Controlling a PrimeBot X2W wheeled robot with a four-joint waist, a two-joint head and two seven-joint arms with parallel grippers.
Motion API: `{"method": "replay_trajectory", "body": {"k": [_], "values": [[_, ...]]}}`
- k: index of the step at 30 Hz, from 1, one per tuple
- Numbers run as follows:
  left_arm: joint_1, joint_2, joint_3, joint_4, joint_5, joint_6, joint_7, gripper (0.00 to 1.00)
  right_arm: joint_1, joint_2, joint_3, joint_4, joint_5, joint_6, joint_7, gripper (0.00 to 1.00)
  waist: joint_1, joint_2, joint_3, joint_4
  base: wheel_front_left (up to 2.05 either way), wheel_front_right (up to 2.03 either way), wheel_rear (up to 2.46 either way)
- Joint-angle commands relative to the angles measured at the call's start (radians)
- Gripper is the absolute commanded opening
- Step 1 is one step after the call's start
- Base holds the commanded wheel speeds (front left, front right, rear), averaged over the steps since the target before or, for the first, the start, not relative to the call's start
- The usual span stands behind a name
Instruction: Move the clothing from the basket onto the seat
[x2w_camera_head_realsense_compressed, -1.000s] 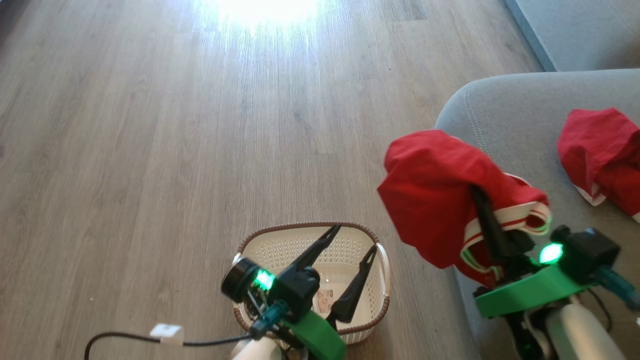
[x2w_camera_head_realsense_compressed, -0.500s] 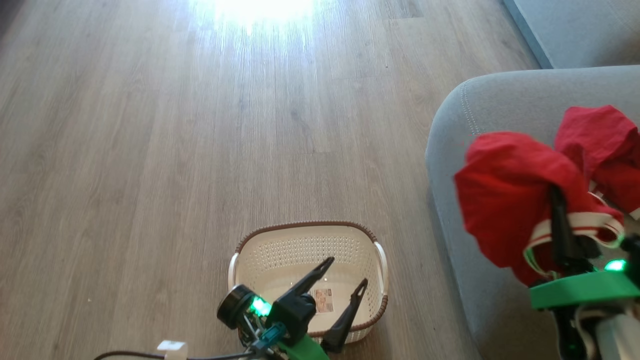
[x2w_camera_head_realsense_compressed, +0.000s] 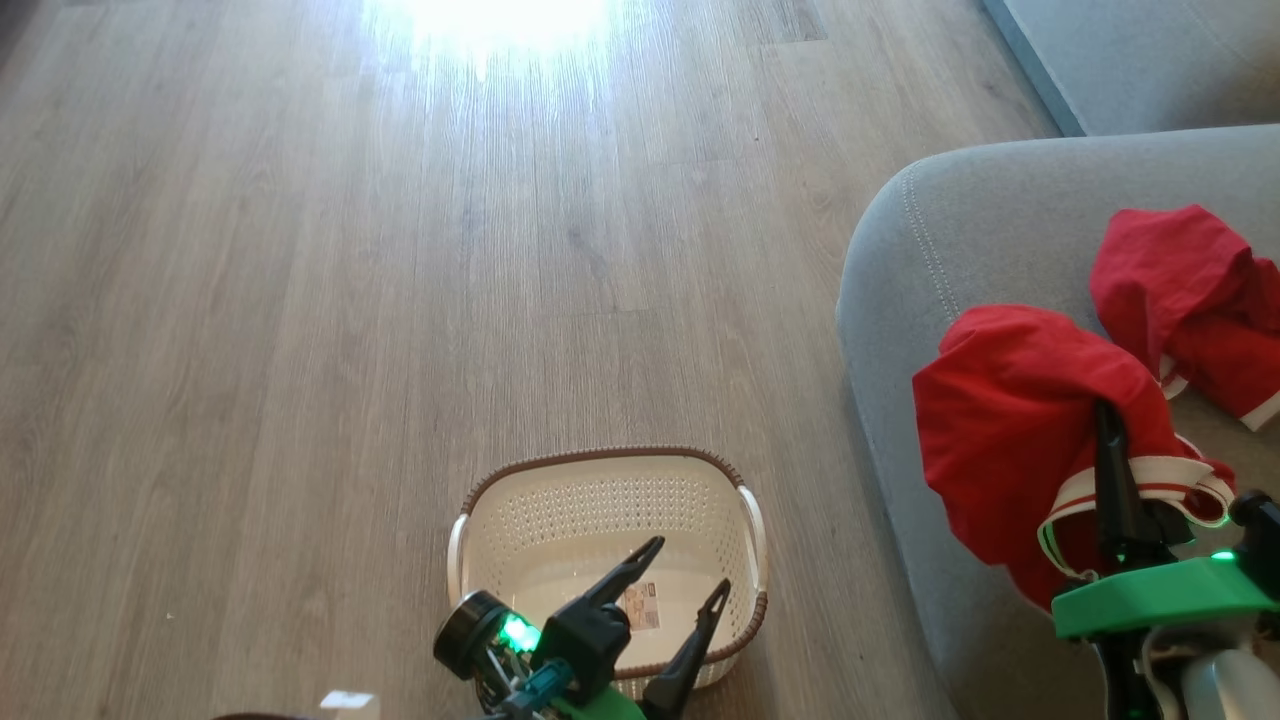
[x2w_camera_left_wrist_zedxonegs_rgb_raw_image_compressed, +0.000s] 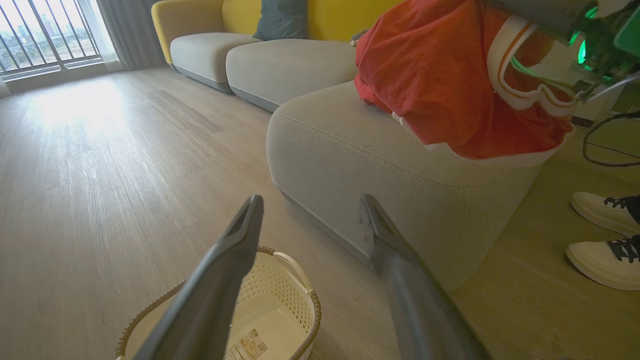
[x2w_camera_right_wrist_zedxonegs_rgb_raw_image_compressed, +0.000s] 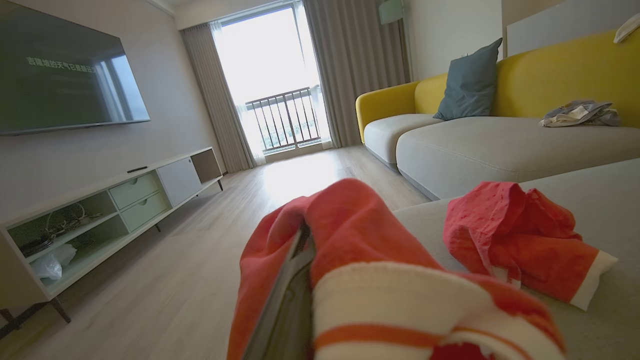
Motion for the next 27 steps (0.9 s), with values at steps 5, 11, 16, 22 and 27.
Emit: {"method": "replay_trajectory", "body": {"k": [5, 11, 16, 22, 27], "values": [[-0.029, -0.003, 0.033, -0.029, -0.013, 0.007, -0.005, 1.0, -0.04, -0.019, 0.026, -0.038, 0.008, 0.0, -0.009, 0.0, 0.0, 0.0, 0.0, -0.002, 0.0, 0.0, 0.0], [-0.03, -0.003, 0.038, -0.036, -0.02, 0.013, -0.005, 1.0, -0.044, -0.028, 0.03, -0.045, 0.01, 0.0, -0.009, 0.0, 0.0, 0.0, 0.007, -0.021, 0.0, 0.0, 0.0], [-0.034, -0.003, 0.044, -0.047, -0.024, 0.016, -0.005, 1.0, -0.058, -0.033, 0.031, -0.062, 0.004, 0.0, -0.009, 0.0, 0.0, 0.0, 0.023, -0.078, 0.0, 0.0, 0.0], [-0.046, -0.003, 0.05, -0.059, -0.022, 0.02, -0.005, 1.0, -0.068, -0.04, 0.026, -0.08, 0.003, 0.0, -0.009, 0.0, 0.0, 0.0, 0.048, -0.164, 0.0, 0.0, 0.0], [-0.069, -0.003, 0.053, -0.071, -0.024, 0.025, -0.005, 1.0, -0.077, -0.046, 0.02, -0.088, 0.004, 0.0, -0.009, 0.0, 0.0, 0.0, 0.071, -0.26, 0.0, 0.0, 0.0]]}}
